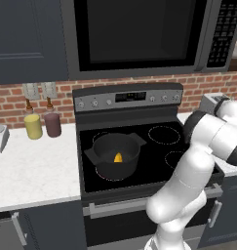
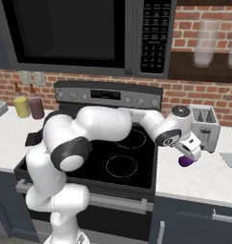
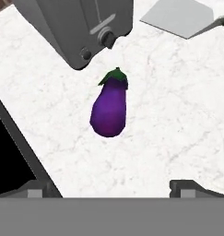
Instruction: Put the eggplant and corn in the pot. Retrieve the spatula and lightly stir the vegetables in the pot.
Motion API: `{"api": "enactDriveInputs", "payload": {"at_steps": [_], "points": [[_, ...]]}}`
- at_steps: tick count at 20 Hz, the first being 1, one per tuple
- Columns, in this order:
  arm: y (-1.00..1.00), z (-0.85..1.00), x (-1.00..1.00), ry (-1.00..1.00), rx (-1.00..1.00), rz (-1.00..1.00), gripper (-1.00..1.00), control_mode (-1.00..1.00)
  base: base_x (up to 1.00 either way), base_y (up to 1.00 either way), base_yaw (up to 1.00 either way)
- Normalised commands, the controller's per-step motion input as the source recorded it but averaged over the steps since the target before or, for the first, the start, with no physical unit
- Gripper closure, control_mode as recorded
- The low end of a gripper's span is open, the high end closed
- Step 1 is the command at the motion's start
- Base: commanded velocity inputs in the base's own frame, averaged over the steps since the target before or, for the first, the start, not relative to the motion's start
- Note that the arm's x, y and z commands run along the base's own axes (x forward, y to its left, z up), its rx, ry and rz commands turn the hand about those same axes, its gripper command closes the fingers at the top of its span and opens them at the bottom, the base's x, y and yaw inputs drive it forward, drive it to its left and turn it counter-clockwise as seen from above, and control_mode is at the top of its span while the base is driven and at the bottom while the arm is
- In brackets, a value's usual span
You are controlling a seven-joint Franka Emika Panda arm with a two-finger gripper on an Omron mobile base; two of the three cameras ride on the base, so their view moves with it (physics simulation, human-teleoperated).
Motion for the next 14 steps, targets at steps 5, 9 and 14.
{"api": "enactDriveInputs", "payload": {"at_steps": [5, 9, 14], "points": [[-0.04, -0.22, 0.46, 0.05, 0.05, 0.01, -1.00, -1.00, 0.00, 0.00, 0.00], [-0.18, -0.37, 0.04, 0.05, 0.00, 0.00, -1.00, -1.00, 0.00, 0.00, 0.00], [-0.16, -0.44, 0.00, 0.06, 0.00, 0.00, -1.00, -1.00, 0.00, 0.00, 0.00]]}}
